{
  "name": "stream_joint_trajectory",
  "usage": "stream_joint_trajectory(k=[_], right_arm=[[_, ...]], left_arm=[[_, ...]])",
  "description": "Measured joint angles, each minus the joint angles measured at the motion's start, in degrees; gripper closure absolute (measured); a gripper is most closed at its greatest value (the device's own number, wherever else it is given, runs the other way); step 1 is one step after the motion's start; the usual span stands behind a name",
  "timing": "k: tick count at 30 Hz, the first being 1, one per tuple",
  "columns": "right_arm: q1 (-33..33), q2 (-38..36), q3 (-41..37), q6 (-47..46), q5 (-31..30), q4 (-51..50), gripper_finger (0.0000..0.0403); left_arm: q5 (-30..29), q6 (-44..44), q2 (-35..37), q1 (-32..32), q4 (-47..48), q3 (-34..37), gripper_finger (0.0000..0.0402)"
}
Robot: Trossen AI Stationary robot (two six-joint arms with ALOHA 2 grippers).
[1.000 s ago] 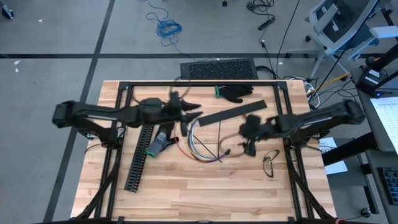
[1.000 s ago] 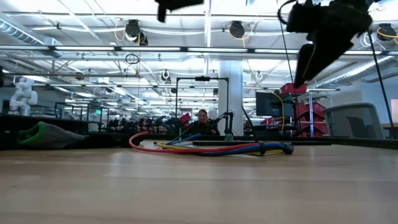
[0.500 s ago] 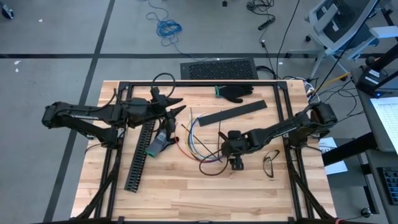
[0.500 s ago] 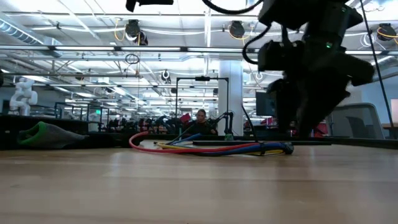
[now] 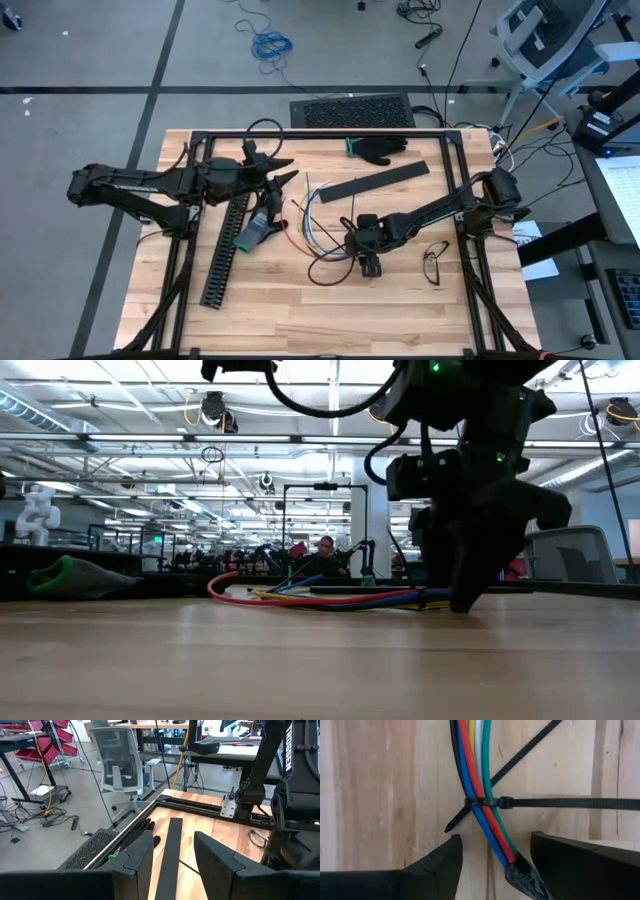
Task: Ziptie cables
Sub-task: Put the zip tied cable wires into the black cable duct
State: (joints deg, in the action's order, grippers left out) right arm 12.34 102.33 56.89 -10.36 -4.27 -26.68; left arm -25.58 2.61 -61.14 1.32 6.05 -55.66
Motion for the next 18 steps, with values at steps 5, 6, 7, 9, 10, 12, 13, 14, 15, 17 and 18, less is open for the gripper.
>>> stream_joint_trajectory(k=[5, 6, 7, 9, 10, 12, 13, 14, 15, 17, 18], right_arm=[[0.29, 1.91, 0.2, -0.79, 0.68, -0.06, 0.0269], [0.48, 1.97, 0.21, -0.8, 0.8, -0.05, 0.0298], [0.71, 1.99, 0.21, -0.77, 1.23, -0.04, 0.0333], [0.87, 2.0, 0.19, -0.85, 2.34, -0.18, 0.0379], [0.79, 2.02, 0.19, -1.87, 2.72, -0.76, 0.0383], [0.79, 2.02, 0.23, -4.39, 3.26, -1.86, 0.0386], [0.7, 1.71, 0.22, -5.78, 3.95, -2.64, 0.0386], [0.51, 0.98, 0.12, -6.8, 5.01, -3.5, 0.0386], [0.42, 0.09, -0.04, -7.49, 5.79, -4.13, 0.0386], [0.42, -2.35, -0.44, -9.65, 6.21, -6.1, 0.0386], [0.4, -4.2, -0.68, -10.99, 6.75, -8.37, 0.0386]], left_arm=[[0.0, 0.0, 0.0, 0.0, 1.13, 0.0, 0.0262], [0.0, 0.02, 0.03, 0.0, 1.09, 0.0, 0.0262], [0.0, 0.04, 0.14, 0.0, 1.11, 0.0, 0.0262], [0.0, 0.02, 0.6, 0.0, 1.09, 0.0, 0.0262], [0.0, 0.0, 1.01, 0.0, 1.09, 0.0, 0.0262], [-0.25, 0.0, 2.27, 0.0, 0.67, 0.04, 0.0262], [-0.5, -0.06, 3.2, 0.0, 0.17, 0.07, 0.0262], [-0.75, -0.39, 4.37, 0.0, -0.71, 0.07, 0.0262], [-1.36, -1.01, 5.59, 0.0, -1.68, 0.07, 0.0262], [-2.62, -2.22, 8.25, 0.0, -4.18, 0.04, 0.0262], [-3.08, -2.85, 9.73, 0.0, -5.02, 0.04, 0.0262]])
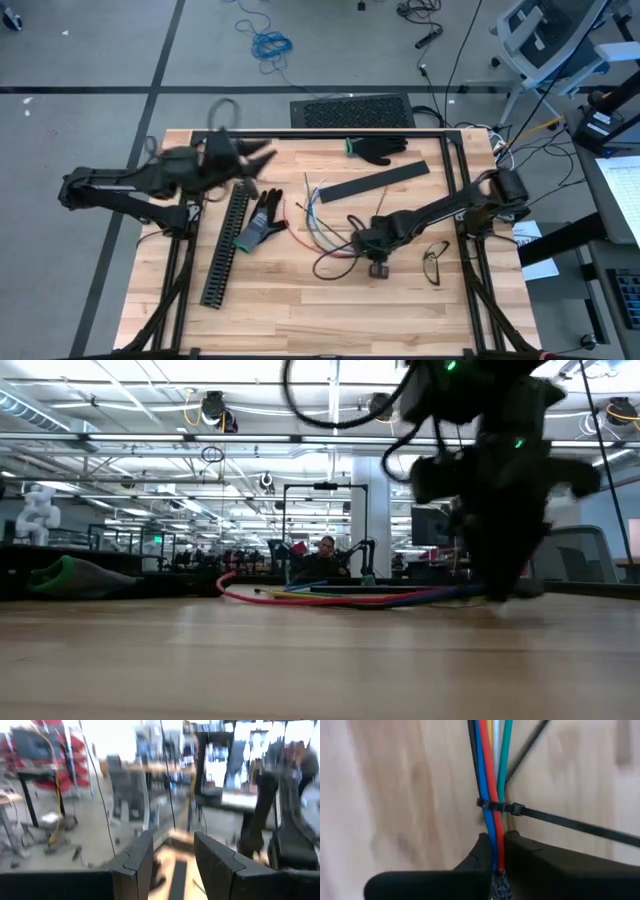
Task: Ziptie cables
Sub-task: Put the zip tied cable wires into the black cable duct
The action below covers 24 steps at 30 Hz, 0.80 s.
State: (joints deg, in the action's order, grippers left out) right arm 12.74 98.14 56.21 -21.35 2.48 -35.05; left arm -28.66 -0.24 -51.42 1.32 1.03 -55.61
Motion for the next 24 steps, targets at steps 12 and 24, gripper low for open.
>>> stream_joint_trajectory(k=[12, 24], right_arm=[[-12.06, -19.67, 11.7, -9.17, -8.44, -13.37, 0.0387], [-31.69, -13.51, 50.14, -1.79, -10.34, 0.33, 0.0387]], left_arm=[[-0.95, -3.7, 12.87, 0.0, -4.09, 0.0, 0.0262], [-0.71, -3.68, 14.84, 0.0, -2.88, -0.02, 0.0262]])
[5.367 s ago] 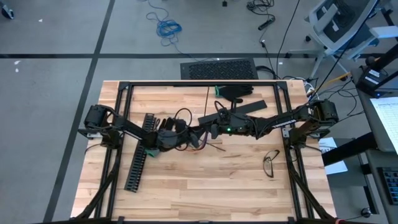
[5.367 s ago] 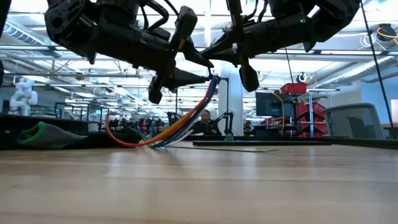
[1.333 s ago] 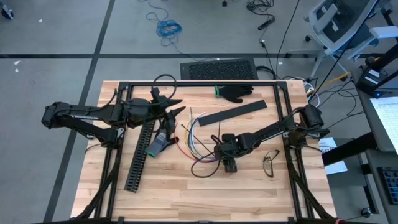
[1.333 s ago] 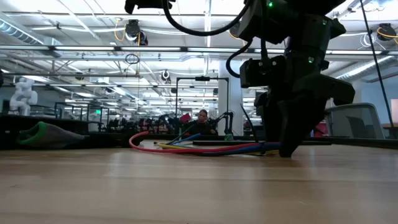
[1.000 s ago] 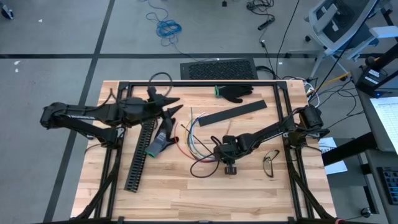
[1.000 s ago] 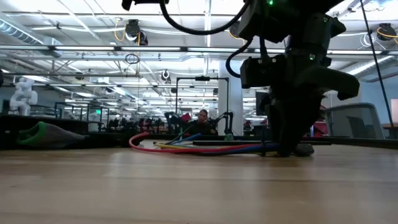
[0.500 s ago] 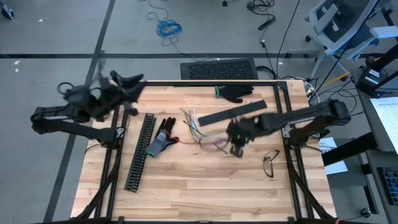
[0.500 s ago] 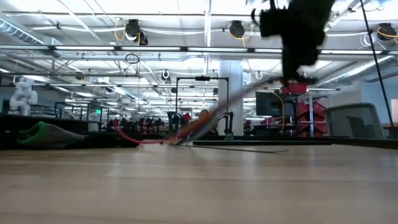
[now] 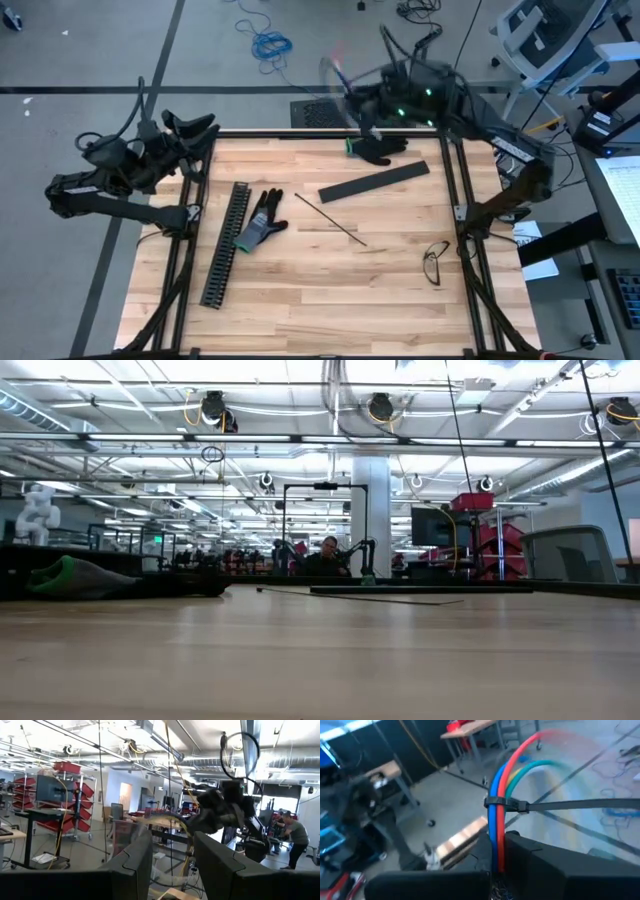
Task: Ziptie cables
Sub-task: Put the zip tied cable wires into the black cable duct
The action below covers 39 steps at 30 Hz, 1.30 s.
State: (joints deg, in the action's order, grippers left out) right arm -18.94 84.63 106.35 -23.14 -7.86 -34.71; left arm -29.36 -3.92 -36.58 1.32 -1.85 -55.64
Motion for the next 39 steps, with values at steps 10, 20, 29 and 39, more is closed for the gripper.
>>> stream_joint_trajectory(k=[10, 20, 29, 39], right_arm=[[-0.44, 26.3, 13.9, -6.21, 6.71, 3.22, 0.0387], [6.08, 38.14, 28.43, 5.62, 18.48, -16.84, 0.0387], [4.54, 37.46, 27.75, 9.88, 12.55, -25.3, 0.0387], [-1.05, 37.22, 28.52, 7.2, 8.99, -14.11, 0.0387]], left_arm=[[2.33, 0.02, -0.02, 0.0, -0.07, 0.0, 0.0262], [2.32, 0.04, 0.72, 0.0, 0.05, 0.0, 0.0262], [2.29, 0.04, 0.79, 0.0, 0.91, 0.0, 0.0262], [1.62, -1.44, 0.79, -0.04, 1.14, 0.0, 0.0262]])
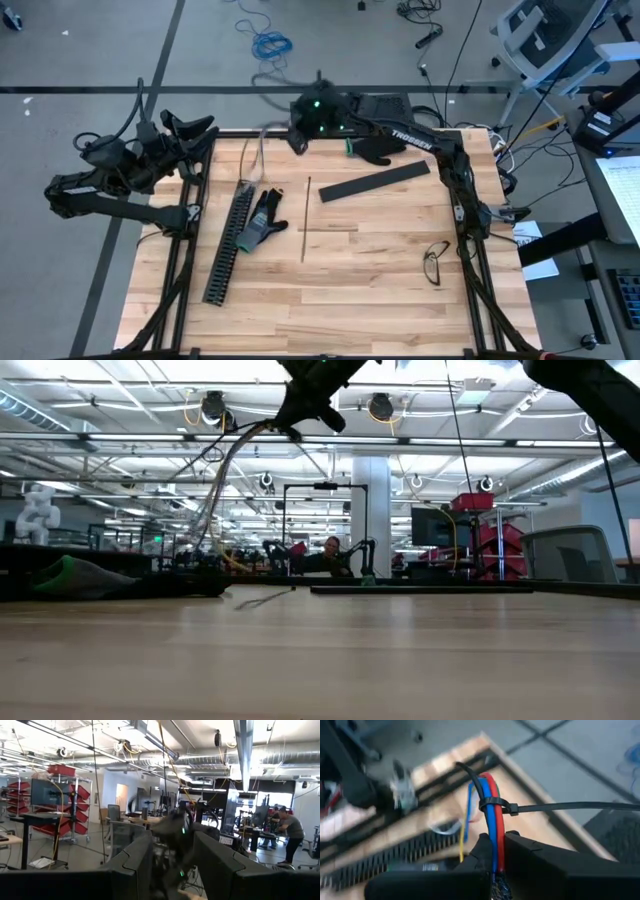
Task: Ziptie cables
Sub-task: Put the zip tied cable wires into the black cable duct
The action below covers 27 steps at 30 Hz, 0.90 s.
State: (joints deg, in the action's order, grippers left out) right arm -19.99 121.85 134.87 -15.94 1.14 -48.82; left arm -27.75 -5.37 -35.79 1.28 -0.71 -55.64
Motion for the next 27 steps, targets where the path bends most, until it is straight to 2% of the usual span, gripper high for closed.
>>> stream_joint_trajectory(k=[3, 9, 15, 27], right_arm=[[-1.56, -1.81, 0.08, -0.58, -1.44, 0.97, 0.0387], [-3.83, -7.2, 0.08, 1.16, -9.45, -0.42, 0.0387], [-6.79, -12.06, 0.12, 1.95, -13.49, -7.84, 0.0387], [-10.21, -14.58, 0.06, 2.14, -14.08, -13.08, 0.0388]], left_arm=[[-0.21, -0.16, 0.02, 0.0, 0.14, 0.0, 0.0262], [-0.62, -3.08, 0.24, 0.0, 0.17, 0.0, 0.0262], [-2.09, -3.08, 0.24, 0.0, 0.15, 0.0, 0.0262], [-2.1, -2.51, 0.24, 0.0, -0.09, 0.0, 0.0262]])
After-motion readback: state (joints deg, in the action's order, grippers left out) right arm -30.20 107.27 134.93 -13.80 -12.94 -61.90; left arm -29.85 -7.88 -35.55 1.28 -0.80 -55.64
